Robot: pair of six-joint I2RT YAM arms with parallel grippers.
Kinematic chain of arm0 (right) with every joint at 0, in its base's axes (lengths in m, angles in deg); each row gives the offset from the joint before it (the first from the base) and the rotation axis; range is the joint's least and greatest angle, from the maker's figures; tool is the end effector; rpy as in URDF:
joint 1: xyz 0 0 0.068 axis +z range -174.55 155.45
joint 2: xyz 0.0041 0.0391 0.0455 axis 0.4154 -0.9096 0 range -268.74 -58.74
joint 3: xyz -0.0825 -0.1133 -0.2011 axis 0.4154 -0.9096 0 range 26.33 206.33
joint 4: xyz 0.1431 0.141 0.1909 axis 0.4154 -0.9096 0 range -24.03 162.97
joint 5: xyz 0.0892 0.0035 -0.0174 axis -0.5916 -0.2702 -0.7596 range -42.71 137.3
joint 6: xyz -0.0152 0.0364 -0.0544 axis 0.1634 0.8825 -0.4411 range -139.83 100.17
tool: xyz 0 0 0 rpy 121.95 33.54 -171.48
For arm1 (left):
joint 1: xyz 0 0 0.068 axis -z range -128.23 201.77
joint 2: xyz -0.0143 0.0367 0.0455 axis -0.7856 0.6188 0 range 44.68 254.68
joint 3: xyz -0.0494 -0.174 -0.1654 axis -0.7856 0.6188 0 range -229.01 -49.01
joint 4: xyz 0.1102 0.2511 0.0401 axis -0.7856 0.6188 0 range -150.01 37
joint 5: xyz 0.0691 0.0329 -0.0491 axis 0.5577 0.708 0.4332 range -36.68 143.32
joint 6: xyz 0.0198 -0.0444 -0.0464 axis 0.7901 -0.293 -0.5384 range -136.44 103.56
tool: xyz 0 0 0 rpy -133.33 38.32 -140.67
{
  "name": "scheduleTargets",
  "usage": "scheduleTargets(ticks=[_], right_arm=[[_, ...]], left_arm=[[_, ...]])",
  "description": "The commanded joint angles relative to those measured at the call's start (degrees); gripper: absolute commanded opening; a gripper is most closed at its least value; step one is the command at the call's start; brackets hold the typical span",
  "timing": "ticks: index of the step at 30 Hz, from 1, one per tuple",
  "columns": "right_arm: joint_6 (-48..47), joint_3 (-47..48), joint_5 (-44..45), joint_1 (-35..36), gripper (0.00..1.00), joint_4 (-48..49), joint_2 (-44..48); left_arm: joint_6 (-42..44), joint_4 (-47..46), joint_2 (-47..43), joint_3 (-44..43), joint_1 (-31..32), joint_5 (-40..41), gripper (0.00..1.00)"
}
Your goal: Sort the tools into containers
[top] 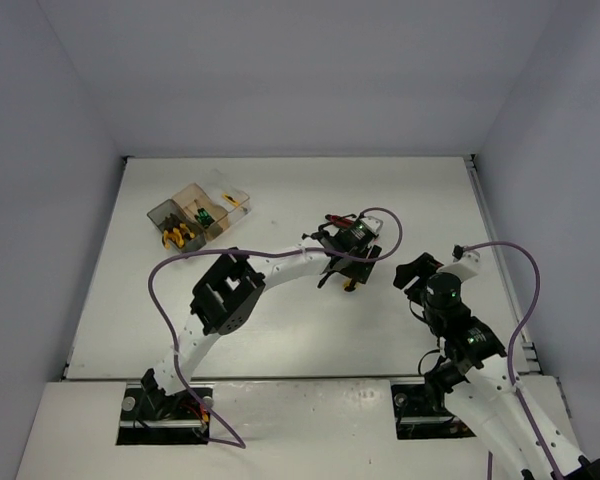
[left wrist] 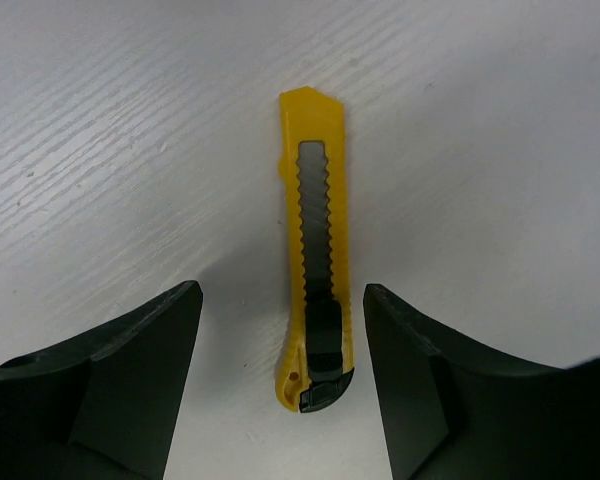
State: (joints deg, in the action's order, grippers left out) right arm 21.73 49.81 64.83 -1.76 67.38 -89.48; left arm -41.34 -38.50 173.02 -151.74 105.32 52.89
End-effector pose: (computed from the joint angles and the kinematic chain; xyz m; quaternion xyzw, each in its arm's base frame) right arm 0.1971 0.0653 0.2324 0.2198 0.7468 0.2272 0.5851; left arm 0.3054 -0.4143 0.1456 0.2316 0.9015 -0.2339 0.2810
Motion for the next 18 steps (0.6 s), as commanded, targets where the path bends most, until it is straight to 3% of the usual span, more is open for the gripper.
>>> scheduleTargets(ticks=[1,5,9,11,13,18], right_arm=[[0.6,-0.1,0.2,-0.3,0.6,0.3,-0.6],[0.7,-0.7,0.0,-0.4,0.6,0.3,-0.5],[0.9,-0.9,0.0,-0.4,0.6,0.2,-0.6],[1.0,-0.9,0.0,-0.3,0.6,0.2,-0.7],[1.0,-1.1,0.0,-0.4,0.6,0.2,-0.6],[1.0,-1.3,0.1,-0.3,0.6,0.3,-0.7]], left_arm=[[-0.5,0.5,0.3,-4.6,1.2,3.3,0.62],[-0.8,0.9,1.4,-4.4,1.8,4.2,0.61],[-1.3,2.2,1.8,-3.8,2.4,7.2,0.49],[-2.8,2.6,1.2,-2.3,2.3,9.8,0.36],[-4.4,2.7,0.0,-0.5,2.0,11.6,0.15],[-7.5,1.9,-4.2,5.0,-0.6,11.8,0.0]])
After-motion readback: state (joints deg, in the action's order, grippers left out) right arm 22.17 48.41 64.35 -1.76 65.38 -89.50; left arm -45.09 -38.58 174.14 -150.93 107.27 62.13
